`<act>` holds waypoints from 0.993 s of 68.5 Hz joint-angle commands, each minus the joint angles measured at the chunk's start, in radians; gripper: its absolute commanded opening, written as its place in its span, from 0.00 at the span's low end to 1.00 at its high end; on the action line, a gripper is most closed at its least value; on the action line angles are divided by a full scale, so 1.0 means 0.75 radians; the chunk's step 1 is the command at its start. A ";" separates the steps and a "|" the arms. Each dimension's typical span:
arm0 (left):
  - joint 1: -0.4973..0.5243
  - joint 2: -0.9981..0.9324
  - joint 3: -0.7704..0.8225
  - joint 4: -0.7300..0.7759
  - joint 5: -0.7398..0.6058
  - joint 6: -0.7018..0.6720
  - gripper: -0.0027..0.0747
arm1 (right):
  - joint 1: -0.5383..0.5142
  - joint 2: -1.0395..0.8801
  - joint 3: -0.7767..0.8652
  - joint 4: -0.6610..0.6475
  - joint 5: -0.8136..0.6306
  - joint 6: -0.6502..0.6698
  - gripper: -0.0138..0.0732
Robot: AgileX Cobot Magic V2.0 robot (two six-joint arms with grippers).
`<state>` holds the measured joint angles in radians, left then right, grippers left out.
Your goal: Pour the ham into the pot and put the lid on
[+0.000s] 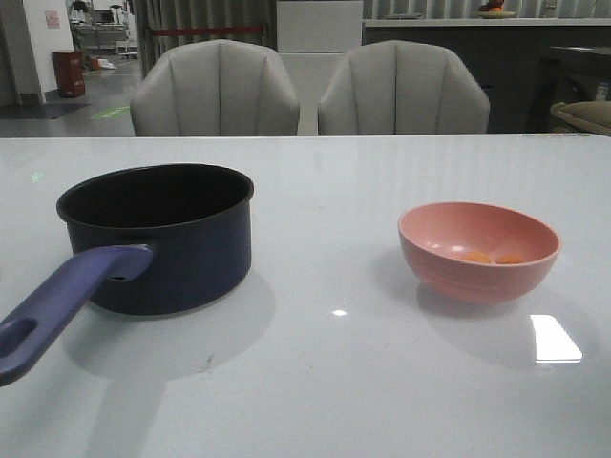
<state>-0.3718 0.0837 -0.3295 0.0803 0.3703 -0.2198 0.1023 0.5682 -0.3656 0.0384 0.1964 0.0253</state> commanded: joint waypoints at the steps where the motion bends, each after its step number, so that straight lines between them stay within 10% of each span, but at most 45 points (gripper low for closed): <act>1: -0.010 0.016 -0.032 -0.006 -0.101 -0.002 0.76 | 0.011 0.177 -0.139 0.051 -0.081 0.002 0.64; 37: -0.010 0.016 -0.032 -0.006 -0.101 -0.002 0.76 | 0.083 1.236 -0.768 0.128 0.198 0.004 0.66; 68: -0.010 0.016 -0.032 -0.006 -0.101 -0.002 0.76 | 0.083 1.553 -0.961 0.128 0.223 0.004 0.60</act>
<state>-0.3718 0.0837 -0.3295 0.0803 0.3703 -0.2198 0.1673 1.7589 -1.0481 0.1291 0.3956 0.0283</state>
